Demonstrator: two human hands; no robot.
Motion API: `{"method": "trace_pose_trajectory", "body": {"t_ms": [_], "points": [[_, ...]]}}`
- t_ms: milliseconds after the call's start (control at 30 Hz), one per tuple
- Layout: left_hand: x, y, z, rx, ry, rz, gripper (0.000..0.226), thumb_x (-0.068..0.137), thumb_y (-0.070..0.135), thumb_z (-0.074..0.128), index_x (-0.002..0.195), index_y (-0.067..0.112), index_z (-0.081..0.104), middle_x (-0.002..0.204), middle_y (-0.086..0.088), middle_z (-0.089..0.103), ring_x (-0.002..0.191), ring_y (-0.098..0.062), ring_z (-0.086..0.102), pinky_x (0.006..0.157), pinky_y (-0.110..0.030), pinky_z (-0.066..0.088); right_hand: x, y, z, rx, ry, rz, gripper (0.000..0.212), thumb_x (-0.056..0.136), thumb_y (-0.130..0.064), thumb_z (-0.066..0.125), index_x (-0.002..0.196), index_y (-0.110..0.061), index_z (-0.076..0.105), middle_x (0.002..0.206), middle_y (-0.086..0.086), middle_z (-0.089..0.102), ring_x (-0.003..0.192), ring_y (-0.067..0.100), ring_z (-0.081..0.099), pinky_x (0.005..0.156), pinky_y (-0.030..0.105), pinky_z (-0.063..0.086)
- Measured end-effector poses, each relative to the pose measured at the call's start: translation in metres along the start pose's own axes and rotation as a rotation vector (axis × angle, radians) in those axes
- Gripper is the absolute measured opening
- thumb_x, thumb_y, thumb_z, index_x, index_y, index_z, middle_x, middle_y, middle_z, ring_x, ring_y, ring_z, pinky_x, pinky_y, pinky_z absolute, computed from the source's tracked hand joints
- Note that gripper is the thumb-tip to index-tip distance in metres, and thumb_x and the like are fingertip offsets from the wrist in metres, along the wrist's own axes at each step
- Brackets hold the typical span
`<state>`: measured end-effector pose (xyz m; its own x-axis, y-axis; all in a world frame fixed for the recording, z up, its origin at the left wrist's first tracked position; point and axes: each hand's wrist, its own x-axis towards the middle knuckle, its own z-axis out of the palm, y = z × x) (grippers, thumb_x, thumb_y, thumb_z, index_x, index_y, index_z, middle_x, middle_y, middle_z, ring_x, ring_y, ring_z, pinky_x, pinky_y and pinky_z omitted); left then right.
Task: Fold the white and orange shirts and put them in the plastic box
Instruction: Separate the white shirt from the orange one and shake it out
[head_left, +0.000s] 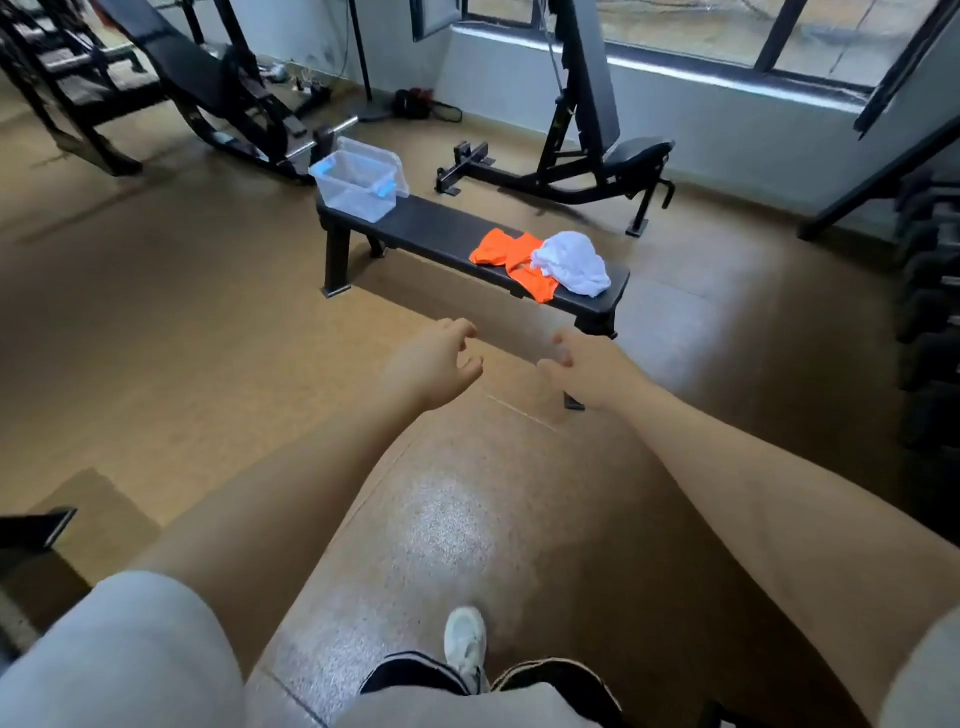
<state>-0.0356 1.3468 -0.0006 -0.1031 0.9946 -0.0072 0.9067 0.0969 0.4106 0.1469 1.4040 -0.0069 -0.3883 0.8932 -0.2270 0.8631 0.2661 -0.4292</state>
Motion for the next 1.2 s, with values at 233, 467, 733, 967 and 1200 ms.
{"method": "trace_pose_trajectory", "body": {"t_ms": [233, 467, 733, 967, 1200], "points": [[0.139, -0.026, 0.007, 0.088, -0.072, 0.070, 0.044, 0.088, 0.034, 0.052, 0.129, 0.017, 0.047, 0.123, -0.004, 0.056, 0.106, -0.018, 0.056, 0.078, -0.028, 0.048, 0.130, 0.025, -0.024, 0.027, -0.028, 0.103, 0.048, 0.091, -0.044, 0.046, 0.131, -0.019, 0.040, 0.124, 0.007, 0.057, 0.106, 0.025, 0.057, 0.090, 0.044, 0.050], [0.295, -0.047, 0.031, 0.111, -0.096, 0.078, 0.048, 0.088, 0.034, 0.052, 0.132, 0.018, 0.044, 0.126, -0.005, 0.055, 0.112, -0.020, 0.055, 0.077, -0.028, 0.048, 0.292, 0.061, -0.044, -0.005, -0.049, 0.075, 0.040, 0.092, -0.036, 0.048, 0.123, -0.011, 0.047, 0.116, 0.011, 0.061, 0.104, 0.027, 0.056, 0.085, 0.036, 0.045], [0.497, -0.053, 0.040, 0.040, -0.193, 0.049, 0.037, 0.086, 0.033, 0.051, 0.118, 0.015, 0.051, 0.114, -0.005, 0.058, 0.106, -0.025, 0.056, 0.084, -0.038, 0.050, 0.478, 0.097, -0.099, 0.007, -0.126, 0.085, 0.036, 0.094, -0.031, 0.046, 0.120, -0.007, 0.051, 0.100, 0.010, 0.059, 0.087, 0.021, 0.047, 0.074, 0.028, 0.036], [0.642, -0.065, 0.067, -0.050, -0.266, 0.042, 0.044, 0.087, 0.029, 0.052, 0.128, 0.017, 0.047, 0.119, -0.005, 0.060, 0.105, -0.024, 0.057, 0.085, -0.036, 0.050, 0.595, 0.131, -0.123, 0.081, -0.097, 0.190, 0.024, 0.090, -0.029, 0.048, 0.101, -0.010, 0.058, 0.081, 0.003, 0.057, 0.078, 0.021, 0.047, 0.063, 0.030, 0.034], [0.792, -0.075, 0.116, -0.116, -0.435, 0.090, 0.042, 0.085, 0.023, 0.053, 0.126, 0.013, 0.049, 0.109, -0.008, 0.063, 0.098, -0.027, 0.058, 0.083, -0.033, 0.046, 0.709, 0.178, -0.113, 0.144, -0.161, 0.386, 0.028, 0.095, -0.019, 0.042, 0.108, -0.004, 0.060, 0.103, 0.014, 0.066, 0.086, 0.019, 0.050, 0.068, 0.024, 0.028]]}}
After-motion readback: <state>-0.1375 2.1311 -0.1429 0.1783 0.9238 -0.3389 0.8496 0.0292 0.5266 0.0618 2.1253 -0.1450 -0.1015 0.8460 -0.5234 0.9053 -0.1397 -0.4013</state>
